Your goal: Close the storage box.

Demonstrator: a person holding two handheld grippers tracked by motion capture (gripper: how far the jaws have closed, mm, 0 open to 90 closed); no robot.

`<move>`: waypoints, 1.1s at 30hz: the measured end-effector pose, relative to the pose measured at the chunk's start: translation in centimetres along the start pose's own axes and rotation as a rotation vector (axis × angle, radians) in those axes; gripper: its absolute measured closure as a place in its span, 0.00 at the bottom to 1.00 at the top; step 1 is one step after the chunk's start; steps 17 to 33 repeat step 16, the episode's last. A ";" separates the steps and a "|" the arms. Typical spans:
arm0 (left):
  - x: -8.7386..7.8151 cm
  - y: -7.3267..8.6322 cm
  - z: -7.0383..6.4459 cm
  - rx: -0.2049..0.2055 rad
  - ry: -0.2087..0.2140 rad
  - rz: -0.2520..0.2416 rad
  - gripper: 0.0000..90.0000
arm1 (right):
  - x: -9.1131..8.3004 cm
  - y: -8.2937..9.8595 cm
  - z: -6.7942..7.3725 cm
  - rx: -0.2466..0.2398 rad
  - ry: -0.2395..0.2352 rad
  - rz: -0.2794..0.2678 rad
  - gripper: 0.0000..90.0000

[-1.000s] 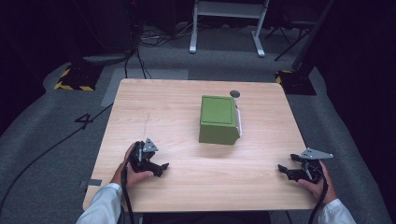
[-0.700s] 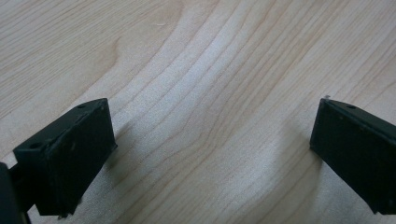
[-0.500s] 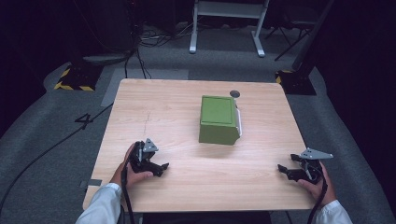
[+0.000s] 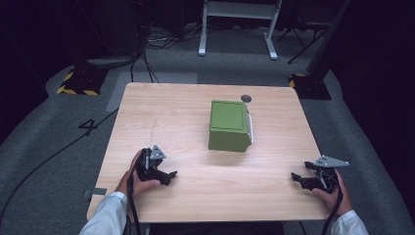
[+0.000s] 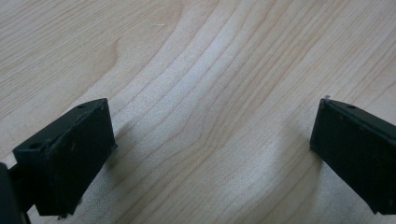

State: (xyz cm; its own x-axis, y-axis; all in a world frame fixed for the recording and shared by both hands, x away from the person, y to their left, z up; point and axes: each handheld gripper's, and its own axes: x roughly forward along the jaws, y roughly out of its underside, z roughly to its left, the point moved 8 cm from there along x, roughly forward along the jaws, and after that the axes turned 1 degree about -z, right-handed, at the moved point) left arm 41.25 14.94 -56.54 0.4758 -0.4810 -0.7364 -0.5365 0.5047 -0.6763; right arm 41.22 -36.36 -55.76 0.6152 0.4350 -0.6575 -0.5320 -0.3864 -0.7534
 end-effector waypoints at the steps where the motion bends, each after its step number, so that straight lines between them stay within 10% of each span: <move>1: 0.0 0.0 0.0 0.000 0.000 0.000 0.00 | 0.0 0.0 0.0 0.000 0.000 0.000 0.20; 33: 0.0 -0.1 0.0 0.001 -0.001 0.003 0.00 | 0.0 0.0 0.0 -0.001 0.001 0.000 0.20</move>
